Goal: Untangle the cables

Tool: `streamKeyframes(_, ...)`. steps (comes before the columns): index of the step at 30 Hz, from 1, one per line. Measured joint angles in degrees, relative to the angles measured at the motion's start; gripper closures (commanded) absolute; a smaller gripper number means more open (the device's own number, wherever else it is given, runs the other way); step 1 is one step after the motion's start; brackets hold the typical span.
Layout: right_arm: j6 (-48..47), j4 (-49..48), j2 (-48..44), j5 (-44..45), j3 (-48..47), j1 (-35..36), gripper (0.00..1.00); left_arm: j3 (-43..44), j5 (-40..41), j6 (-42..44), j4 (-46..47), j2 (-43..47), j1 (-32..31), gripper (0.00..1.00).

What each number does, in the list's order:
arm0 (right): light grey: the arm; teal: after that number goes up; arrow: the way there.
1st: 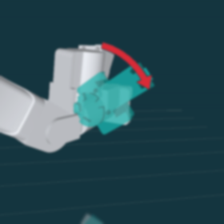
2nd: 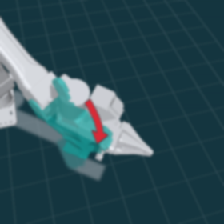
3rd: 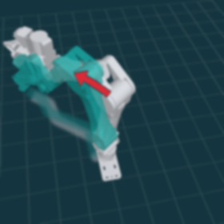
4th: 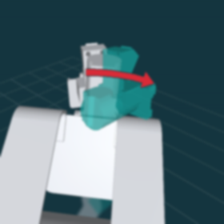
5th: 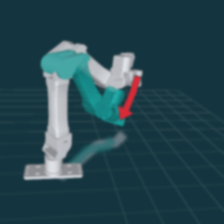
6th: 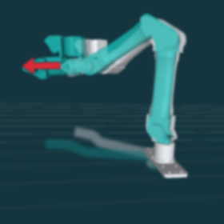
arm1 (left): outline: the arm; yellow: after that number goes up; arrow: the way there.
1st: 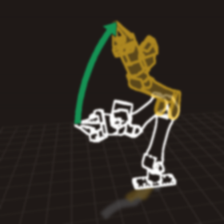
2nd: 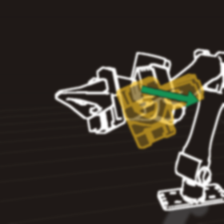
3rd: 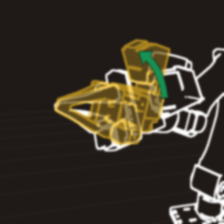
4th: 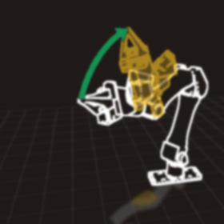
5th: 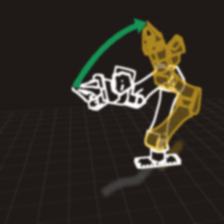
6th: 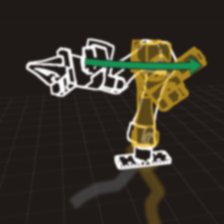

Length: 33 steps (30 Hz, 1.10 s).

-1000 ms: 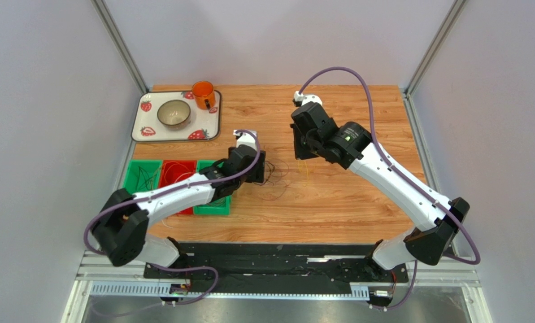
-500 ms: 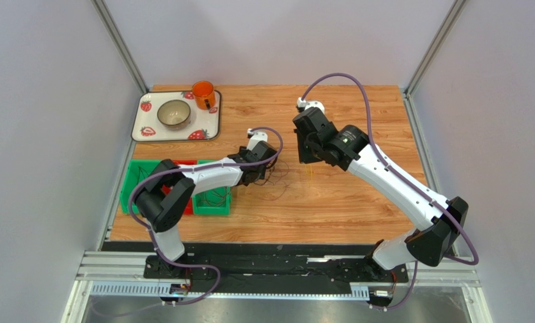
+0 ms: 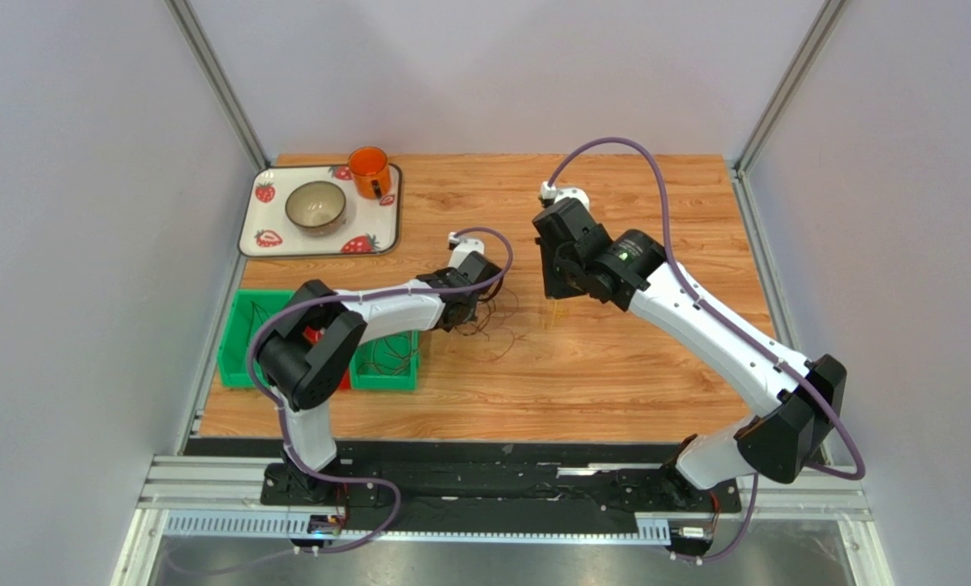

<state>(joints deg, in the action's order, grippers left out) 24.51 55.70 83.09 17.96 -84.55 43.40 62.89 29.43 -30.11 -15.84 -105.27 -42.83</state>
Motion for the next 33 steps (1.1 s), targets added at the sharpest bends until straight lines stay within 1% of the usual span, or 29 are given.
streamKeyframes(5, 0.0, -0.2, 0.0, 0.0, 0.3, -0.3, 1.00, 1.4, -0.5, 0.0, -1.3, 0.6, 0.0, 1.00)
streamKeyframes(8, 0.0, -0.3, 0.0, 0.0, 0.3, -0.4, 1.00, 1.6, -1.5, -0.1, -3.1, 3.2, 0.0, 1.00)
streamKeyframes(11, 0.0, -0.3, 0.0, 0.1, 0.4, -0.6, 1.00, 2.9, -1.4, 0.2, -6.1, 7.6, -0.8, 1.00)
streamKeyframes(14, 0.0, -0.3, 0.0, 0.1, 0.5, -0.7, 1.00, 7.5, 1.3, 1.6, -9.7, 12.4, -3.7, 1.00)
streamKeyframes(15, 0.0, -0.3, -0.1, 0.1, 0.7, -0.7, 1.00, 8.9, 1.7, 2.3, -9.8, 14.0, -4.9, 1.00)
streamKeyframes(16, 0.1, -0.3, -0.1, 0.1, 0.7, -0.8, 1.00, 10.3, 2.1, 3.5, -9.2, 17.4, -6.0, 1.00)
streamKeyframes(19, 0.1, -0.3, -0.2, 0.1, 0.9, -0.9, 1.00, 11.4, 1.6, 5.0, -9.1, 21.3, -7.8, 1.00)
streamKeyframes(20, 0.1, -0.3, -0.2, 0.1, 0.9, -0.9, 1.00, 15.1, 1.5, 5.1, -13.7, 21.1, -7.7, 1.00)
streamKeyframes(21, 0.1, -0.4, -0.3, 0.0, 1.1, -0.9, 1.00, 18.1, 2.0, 5.3, -15.6, 20.0, -7.7, 1.00)
streamKeyframes(22, 0.1, -0.5, -0.5, 0.1, 1.3, -0.9, 1.00, 20.6, 2.9, 5.7, -16.1, 18.8, -7.8, 1.00)
streamKeyframes(23, 0.1, -0.6, -0.8, 0.1, 1.6, -1.0, 1.00, 21.3, 3.9, 6.2, -16.0, 18.3, -7.9, 1.00)
streamKeyframes(26, 0.3, -0.7, -1.6, 0.0, 2.2, -1.1, 1.00, 19.5, 5.3, 7.4, -17.9, 18.8, -9.1, 1.00)
streamKeyframes(29, 0.7, -0.7, -2.2, 0.0, 2.3, -1.2, 1.00, 17.7, 4.7, 10.5, -19.2, 18.9, -9.8, 1.00)
streamKeyframes(30, 0.7, -0.7, -2.5, 0.0, 2.3, -1.2, 1.00, 18.0, 4.8, 12.0, -20.5, 18.1, -10.1, 0.98)
streamKeyframes(31, 0.7, -0.8, -2.8, 0.0, 2.3, -1.2, 1.00, 18.4, 5.1, 12.7, -21.3, 17.3, -10.1, 0.90)
streamKeyframes(32, 0.7, -1.0, -3.1, 0.0, 2.4, -1.2, 1.00, 19.9, 6.0, 13.6, -23.2, 15.5, -10.3, 0.74)
streamKeyframes(33, 0.7, -1.2, -3.4, 0.0, 2.6, -1.2, 1.00, 21.1, 6.8, 14.2, -24.3, 13.6, -10.3, 0.63)
